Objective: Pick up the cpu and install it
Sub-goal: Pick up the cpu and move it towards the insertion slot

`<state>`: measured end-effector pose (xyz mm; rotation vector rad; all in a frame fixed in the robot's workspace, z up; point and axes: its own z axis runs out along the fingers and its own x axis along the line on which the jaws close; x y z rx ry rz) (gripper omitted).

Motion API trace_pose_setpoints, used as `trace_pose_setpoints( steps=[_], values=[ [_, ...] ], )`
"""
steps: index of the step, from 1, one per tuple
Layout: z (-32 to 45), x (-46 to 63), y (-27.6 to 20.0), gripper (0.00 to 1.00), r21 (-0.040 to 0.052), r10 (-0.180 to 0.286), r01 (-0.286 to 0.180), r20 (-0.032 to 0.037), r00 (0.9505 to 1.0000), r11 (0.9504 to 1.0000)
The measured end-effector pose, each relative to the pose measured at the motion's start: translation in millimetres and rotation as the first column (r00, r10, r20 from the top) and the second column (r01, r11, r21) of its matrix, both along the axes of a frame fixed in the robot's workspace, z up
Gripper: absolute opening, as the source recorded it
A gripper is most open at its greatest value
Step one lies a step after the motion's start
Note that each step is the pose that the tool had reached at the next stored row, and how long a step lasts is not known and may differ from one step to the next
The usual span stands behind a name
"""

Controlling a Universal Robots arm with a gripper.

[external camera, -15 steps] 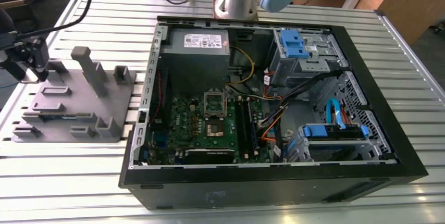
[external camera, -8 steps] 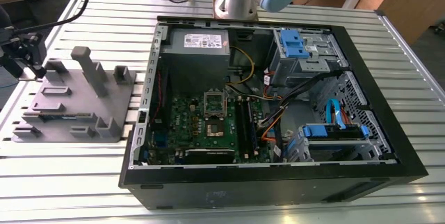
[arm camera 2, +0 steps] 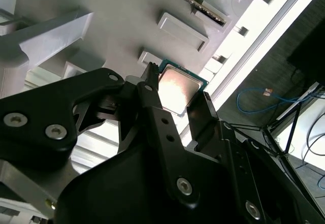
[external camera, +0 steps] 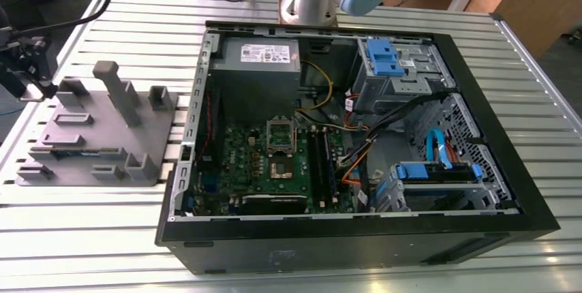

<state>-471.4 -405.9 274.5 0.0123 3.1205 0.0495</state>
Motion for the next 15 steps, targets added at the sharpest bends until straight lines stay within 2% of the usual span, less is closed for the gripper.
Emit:
trace_pose_setpoints(
  steps=[6,15],
  values=[
    [6.9,0.0,0.0,0.47,0.0,0.0,0.0,0.0,1.0,1.0],
    [7.4,0.0,0.0,0.47,0.0,0.0,0.0,0.0,1.0,1.0]
  ],
)
